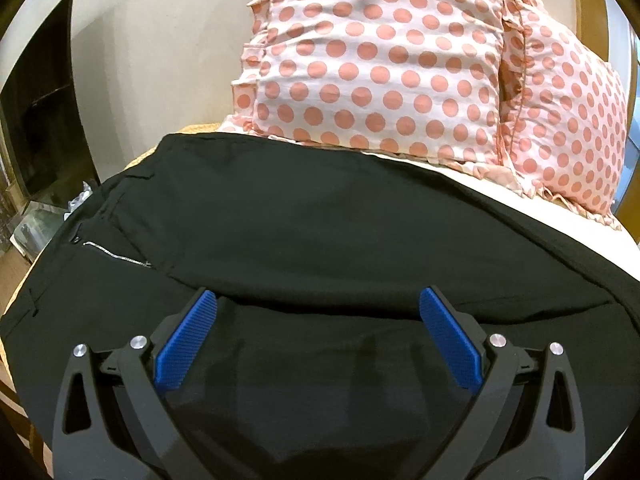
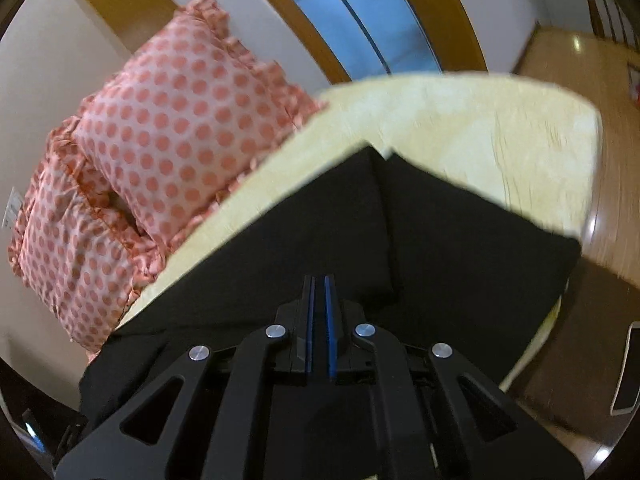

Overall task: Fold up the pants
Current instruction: 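Lower the right gripper onto the trouser leg hem and close it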

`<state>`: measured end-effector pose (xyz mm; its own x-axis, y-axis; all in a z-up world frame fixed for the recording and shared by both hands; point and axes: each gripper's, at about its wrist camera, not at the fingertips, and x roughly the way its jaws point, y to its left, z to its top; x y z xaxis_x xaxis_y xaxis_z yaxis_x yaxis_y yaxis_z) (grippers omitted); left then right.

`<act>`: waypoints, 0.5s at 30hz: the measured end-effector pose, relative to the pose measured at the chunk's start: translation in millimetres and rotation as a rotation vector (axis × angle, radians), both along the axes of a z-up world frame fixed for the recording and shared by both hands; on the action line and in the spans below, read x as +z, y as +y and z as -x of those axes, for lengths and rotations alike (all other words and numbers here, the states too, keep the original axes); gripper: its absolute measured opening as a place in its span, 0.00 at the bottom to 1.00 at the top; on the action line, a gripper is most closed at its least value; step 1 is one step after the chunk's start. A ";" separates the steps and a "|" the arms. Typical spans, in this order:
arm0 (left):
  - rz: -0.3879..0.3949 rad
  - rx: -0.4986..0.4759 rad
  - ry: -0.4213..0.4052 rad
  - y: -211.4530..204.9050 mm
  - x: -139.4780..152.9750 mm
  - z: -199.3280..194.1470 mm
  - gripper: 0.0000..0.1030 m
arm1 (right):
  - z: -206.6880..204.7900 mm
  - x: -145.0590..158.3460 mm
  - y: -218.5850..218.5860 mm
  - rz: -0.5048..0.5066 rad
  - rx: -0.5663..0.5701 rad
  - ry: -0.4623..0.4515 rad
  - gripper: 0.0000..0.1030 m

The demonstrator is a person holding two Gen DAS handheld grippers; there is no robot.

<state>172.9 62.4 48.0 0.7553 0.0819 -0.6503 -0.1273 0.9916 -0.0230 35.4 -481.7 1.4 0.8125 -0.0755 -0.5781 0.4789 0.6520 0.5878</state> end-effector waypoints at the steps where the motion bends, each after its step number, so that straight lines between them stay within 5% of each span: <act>1: -0.013 0.003 -0.007 -1.6 0.9 1.2 0.98 | 1.2 -1.8 -2.3 -0.030 0.005 -0.003 0.07; 11: -0.038 0.008 -0.042 -5.7 6.3 8.9 0.98 | 1.7 -42.4 -18.2 -0.431 0.044 0.017 0.10; 15: -0.036 0.006 -0.044 -5.4 6.3 9.2 0.98 | -4.0 -41.2 -24.8 -0.484 -0.001 0.009 0.16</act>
